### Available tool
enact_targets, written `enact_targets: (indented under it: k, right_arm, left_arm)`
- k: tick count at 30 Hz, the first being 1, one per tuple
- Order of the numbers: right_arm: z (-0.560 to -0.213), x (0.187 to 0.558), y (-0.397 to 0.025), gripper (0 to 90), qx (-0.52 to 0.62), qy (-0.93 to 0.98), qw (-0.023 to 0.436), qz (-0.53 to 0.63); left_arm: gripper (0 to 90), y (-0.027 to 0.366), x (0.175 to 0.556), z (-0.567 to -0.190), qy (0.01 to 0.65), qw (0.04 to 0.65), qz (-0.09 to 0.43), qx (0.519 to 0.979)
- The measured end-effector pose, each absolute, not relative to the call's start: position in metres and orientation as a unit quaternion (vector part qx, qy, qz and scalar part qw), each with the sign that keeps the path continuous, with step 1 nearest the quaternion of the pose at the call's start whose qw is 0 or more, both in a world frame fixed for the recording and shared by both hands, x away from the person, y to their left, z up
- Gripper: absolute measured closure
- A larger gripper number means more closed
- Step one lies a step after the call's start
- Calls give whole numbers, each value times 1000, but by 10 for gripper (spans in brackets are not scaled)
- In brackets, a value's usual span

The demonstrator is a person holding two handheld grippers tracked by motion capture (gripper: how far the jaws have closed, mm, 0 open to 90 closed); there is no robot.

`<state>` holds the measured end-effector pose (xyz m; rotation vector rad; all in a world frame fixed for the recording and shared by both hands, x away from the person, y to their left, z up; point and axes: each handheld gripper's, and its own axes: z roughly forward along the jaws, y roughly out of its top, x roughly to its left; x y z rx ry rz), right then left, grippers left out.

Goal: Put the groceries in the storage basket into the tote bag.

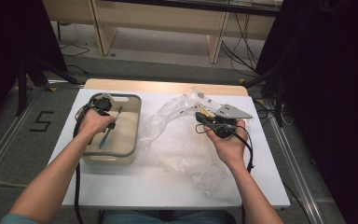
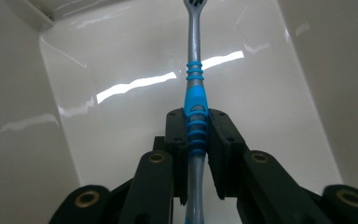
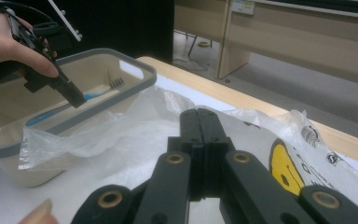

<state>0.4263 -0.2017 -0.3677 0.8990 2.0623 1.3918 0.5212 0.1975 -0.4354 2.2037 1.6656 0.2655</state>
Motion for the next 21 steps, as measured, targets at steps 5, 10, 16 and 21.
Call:
enact_targets:
  k: [5, 10, 16, 21]
  right_arm:
    - [-368, 427, -202, 900, 330, 755, 246, 510]
    - [-367, 426, -202, 900, 330, 755, 246, 510]
    - [-368, 426, -202, 900, 331, 755, 246, 510]
    - [-368, 426, -202, 900, 330, 755, 246, 510]
  left_arm:
    - [785, 197, 519, -431, 586, 194, 101, 781]
    - [785, 196, 516, -427, 584, 207, 106, 778]
    - [785, 198, 513, -422, 584, 225, 113, 772]
    - [785, 198, 510, -420, 581, 234, 118, 770]
